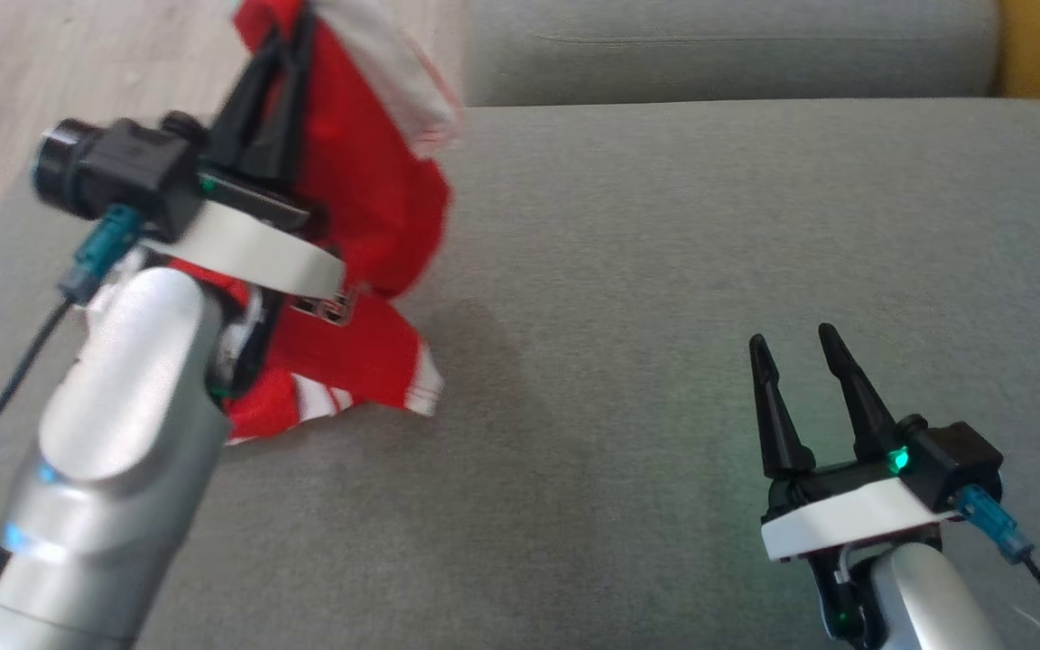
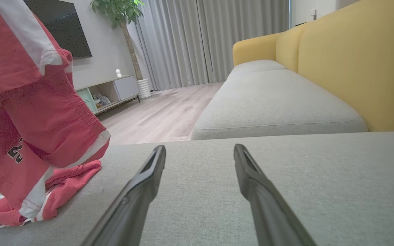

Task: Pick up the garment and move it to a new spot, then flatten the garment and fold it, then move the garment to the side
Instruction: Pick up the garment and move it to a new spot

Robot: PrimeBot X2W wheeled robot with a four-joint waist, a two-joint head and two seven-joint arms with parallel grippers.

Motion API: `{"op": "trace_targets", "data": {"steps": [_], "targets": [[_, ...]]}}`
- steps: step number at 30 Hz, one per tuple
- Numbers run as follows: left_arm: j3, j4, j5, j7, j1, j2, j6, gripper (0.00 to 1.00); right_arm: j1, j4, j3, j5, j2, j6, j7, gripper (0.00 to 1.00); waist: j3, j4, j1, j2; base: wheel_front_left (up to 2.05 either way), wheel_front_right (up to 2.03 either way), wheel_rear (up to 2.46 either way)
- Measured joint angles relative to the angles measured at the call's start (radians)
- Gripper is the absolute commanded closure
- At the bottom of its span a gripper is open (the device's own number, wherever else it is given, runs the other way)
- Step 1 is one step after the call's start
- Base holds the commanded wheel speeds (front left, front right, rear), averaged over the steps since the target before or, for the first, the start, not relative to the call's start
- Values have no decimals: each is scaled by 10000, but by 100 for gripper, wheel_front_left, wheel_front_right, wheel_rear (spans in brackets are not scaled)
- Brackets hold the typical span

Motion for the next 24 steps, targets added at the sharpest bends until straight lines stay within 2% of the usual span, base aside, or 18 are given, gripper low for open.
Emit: {"op": "trace_targets", "data": {"steps": [5,12,20,24], "targets": [[-336,-884,-4,351,157,-257,92,100,-7,-61,2,104,0,0,0,0,-18,-566,0,0,0,0,0],[-731,-1206,-105,642,164,-732,163,100,-169,-232,0,309,0,0,0,0,137,-1656,1,0,0,0,0],[-1285,-203,-73,748,-453,-1275,-50,100,-539,-558,92,686,-2,0,0,0,664,-2922,2,0,0,0,0],[-1496,479,-63,479,-850,-1730,-267,100,-626,-667,130,836,-2,0,0,0,1027,-3398,2,0,0,0,0]]}}
